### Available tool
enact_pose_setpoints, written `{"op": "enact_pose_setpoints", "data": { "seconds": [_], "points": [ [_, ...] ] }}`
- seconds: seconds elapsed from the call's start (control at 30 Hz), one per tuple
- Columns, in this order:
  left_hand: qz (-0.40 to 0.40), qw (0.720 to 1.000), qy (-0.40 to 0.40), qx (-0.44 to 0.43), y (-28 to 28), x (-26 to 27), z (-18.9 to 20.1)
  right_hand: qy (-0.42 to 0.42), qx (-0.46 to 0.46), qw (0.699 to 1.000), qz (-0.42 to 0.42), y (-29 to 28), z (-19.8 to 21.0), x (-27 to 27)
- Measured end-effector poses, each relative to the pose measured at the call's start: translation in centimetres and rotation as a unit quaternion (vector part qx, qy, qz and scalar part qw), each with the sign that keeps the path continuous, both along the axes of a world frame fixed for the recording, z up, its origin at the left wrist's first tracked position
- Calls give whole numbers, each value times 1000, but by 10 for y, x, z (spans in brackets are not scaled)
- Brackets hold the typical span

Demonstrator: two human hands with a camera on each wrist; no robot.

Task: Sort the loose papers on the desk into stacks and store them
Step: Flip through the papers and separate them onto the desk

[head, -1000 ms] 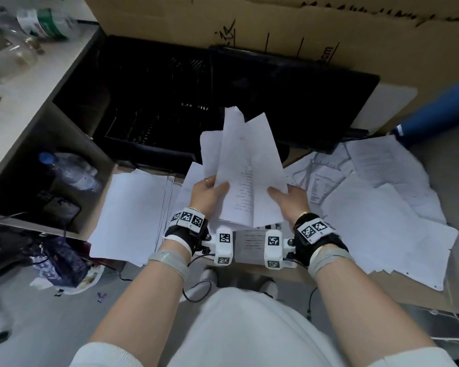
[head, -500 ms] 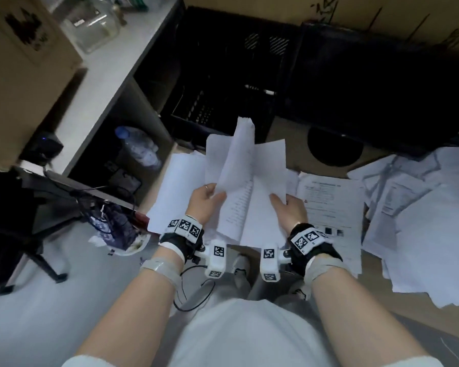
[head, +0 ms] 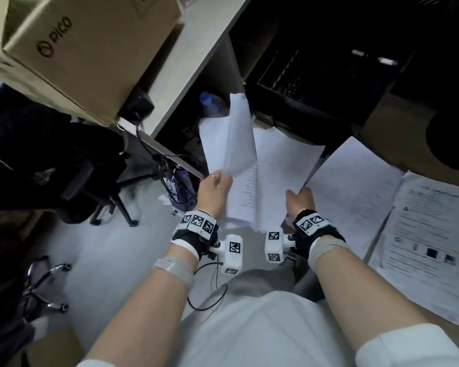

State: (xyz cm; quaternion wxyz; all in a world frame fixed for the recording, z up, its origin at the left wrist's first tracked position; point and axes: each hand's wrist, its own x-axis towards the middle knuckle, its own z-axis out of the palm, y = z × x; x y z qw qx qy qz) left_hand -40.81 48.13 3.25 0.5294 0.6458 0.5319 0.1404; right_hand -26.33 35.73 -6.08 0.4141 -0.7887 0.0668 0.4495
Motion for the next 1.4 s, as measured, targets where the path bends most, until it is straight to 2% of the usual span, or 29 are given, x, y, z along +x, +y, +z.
{"op": "enact_pose_setpoints", "data": {
  "seconds": [0.07, 0.13, 0.2, 0.3, 0.37, 0.47, 0.6, 0.9, 1.1, 1.4],
  "points": [
    [7, 999, -30, -18, -5, 4, -2, -6, -3, 1000, -6, -1, 6, 0],
    [8, 998, -49, -35, -8, 9, -10, -57, 4, 998, -12, -8, 14, 6],
    [-3, 996, -70, -57, -14, 18, -18, -86, 74, 993, -9, -19, 26, 12],
    [-10, 987, -111, -120, -30, 44, -10, -33, 206, 978, 14, -28, 52, 19],
    [-27, 979, -136, -149, -42, 62, -2, -55, 241, 969, 22, -35, 67, 23],
    [-66, 968, -164, -177, -54, 85, 7, -133, 234, 963, 27, -49, 81, 32],
    [-124, 953, -196, -196, -64, 107, 17, -161, 243, 956, 15, -68, 96, 44],
    [-189, 939, -195, -209, -79, 133, 24, -113, 270, 955, -51, -92, 115, 59],
    [-219, 934, -192, -207, -85, 146, 24, -110, 272, 954, -58, -103, 130, 64],
    [-226, 927, -201, -222, -87, 150, 24, -117, 275, 952, -67, -106, 130, 66]
  ]
}}
